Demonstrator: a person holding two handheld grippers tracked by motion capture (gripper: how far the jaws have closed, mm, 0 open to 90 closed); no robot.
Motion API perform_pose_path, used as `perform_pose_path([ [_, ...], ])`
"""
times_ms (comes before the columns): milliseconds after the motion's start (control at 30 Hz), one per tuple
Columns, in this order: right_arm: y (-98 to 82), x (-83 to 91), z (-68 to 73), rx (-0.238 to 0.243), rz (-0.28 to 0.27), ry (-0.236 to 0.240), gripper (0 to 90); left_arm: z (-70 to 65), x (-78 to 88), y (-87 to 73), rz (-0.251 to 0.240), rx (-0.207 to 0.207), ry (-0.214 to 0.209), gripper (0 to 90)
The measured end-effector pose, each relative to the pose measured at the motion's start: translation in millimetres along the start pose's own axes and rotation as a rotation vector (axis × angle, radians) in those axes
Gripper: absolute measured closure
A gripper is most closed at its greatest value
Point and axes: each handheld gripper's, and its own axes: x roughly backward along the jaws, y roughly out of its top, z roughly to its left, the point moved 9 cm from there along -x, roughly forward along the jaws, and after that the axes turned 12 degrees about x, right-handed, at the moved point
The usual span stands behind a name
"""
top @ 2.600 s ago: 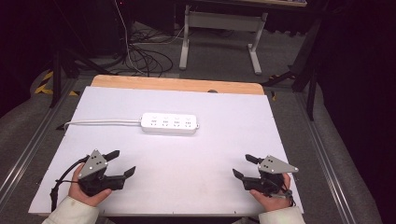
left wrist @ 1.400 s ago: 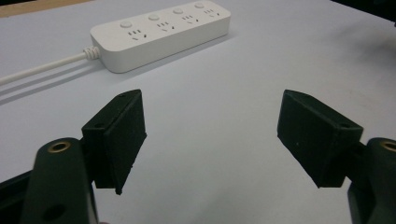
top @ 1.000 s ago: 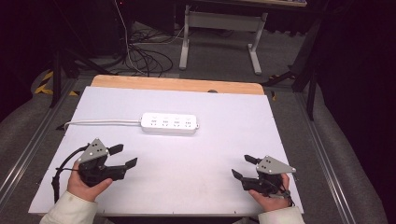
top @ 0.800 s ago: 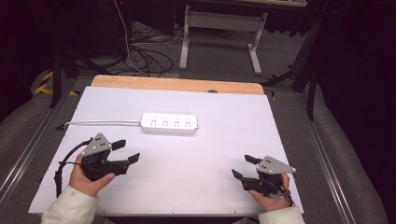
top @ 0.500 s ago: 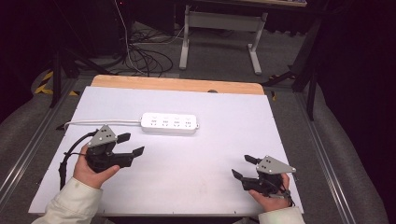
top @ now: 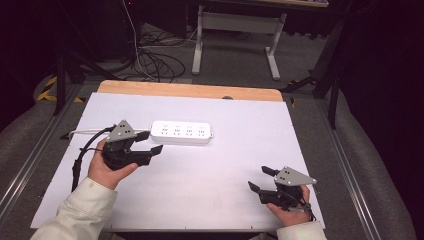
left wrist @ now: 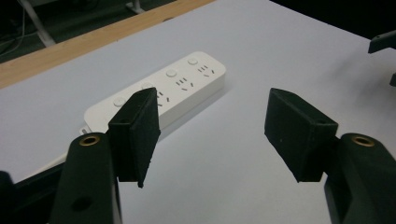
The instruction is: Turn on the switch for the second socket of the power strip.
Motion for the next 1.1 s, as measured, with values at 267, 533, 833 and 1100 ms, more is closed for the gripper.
perform_pose_path([
  [267,0.0,0.0,-0.1,-0.001,-0.001,0.001,30.6,1.8,-7.3,13.8,0.007,-0.002,0.008,43.6],
  [533,0.2,0.0,0.3,0.002,-0.002,0.003,30.6,-0.1,-21.7,27.4,0.009,-0.011,0.018,45.0],
  [833,0.2,0.0,0.5,0.006,-0.004,0.007,31.0,-3.5,-41.3,37.6,0.044,-0.026,0.019,46.7],
  [1100,0.6,0.5,1.0,0.009,-0.008,0.008,31.2,-0.2,-56.0,39.1,0.066,-0.006,0.026,61.5],
])
